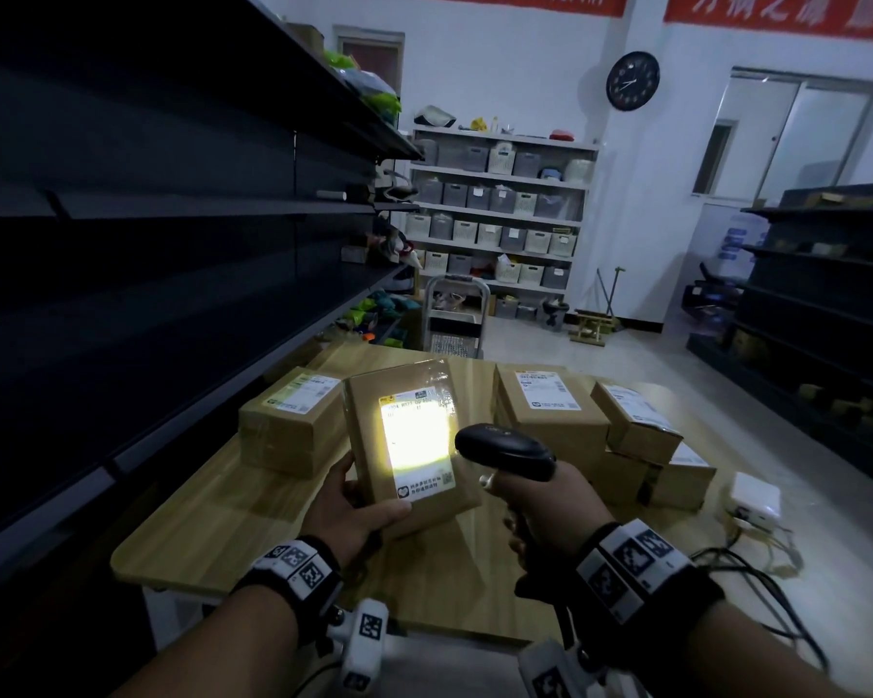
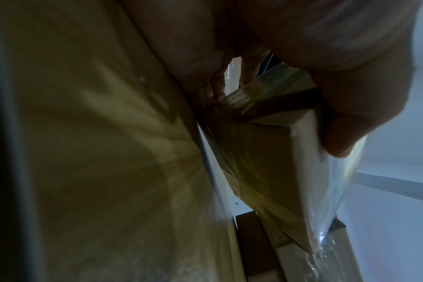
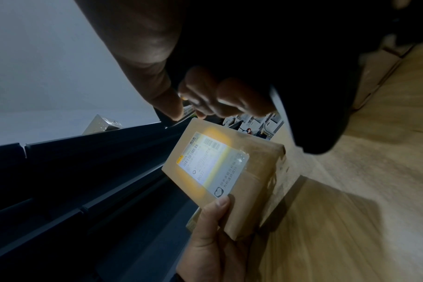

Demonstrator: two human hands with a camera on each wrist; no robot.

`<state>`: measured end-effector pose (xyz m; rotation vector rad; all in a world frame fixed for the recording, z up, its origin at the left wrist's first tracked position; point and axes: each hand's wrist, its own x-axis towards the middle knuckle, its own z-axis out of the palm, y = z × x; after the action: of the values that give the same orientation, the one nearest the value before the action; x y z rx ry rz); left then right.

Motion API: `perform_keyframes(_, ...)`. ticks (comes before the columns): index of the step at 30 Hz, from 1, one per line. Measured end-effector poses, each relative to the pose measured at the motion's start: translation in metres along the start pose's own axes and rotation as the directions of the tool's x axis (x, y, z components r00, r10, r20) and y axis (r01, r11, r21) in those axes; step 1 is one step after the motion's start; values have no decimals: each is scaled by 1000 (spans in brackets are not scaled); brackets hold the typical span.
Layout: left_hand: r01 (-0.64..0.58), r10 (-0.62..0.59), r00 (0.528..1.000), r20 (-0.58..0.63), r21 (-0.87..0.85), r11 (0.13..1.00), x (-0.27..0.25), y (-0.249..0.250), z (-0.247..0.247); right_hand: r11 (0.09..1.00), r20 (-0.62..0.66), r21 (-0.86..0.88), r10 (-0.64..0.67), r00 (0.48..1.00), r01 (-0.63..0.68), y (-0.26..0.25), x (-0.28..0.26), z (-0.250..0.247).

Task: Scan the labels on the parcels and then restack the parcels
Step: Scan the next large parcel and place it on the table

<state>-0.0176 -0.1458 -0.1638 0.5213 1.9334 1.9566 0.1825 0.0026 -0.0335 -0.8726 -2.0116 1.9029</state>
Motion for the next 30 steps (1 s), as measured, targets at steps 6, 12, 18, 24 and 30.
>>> perform_keyframes(6, -6, 5, 1000, -23, -17, 1000, 1, -3, 0, 999, -70, -3, -49, 996, 49, 6, 1, 1)
perform_keyframes(12, -34, 34, 999, -14, 9, 999, -5, 2, 2, 996, -71, -16, -85, 994, 84, 6, 0, 1)
perform_keyframes(18, -56, 56, 998, -13, 23, 998, -7, 2, 2, 995, -28, -48, -85, 996, 84, 6, 0, -1)
perform_keyframes(24, -37, 37, 999, -21, 7, 999, -4, -2, 2, 994, -23, -35, -100, 995, 99, 5, 1, -3)
perform_keyframes(30, -46, 47, 999, -22, 24, 999, 0, -4, 2, 998, -61, -3, -68, 996, 68, 12, 5, 0)
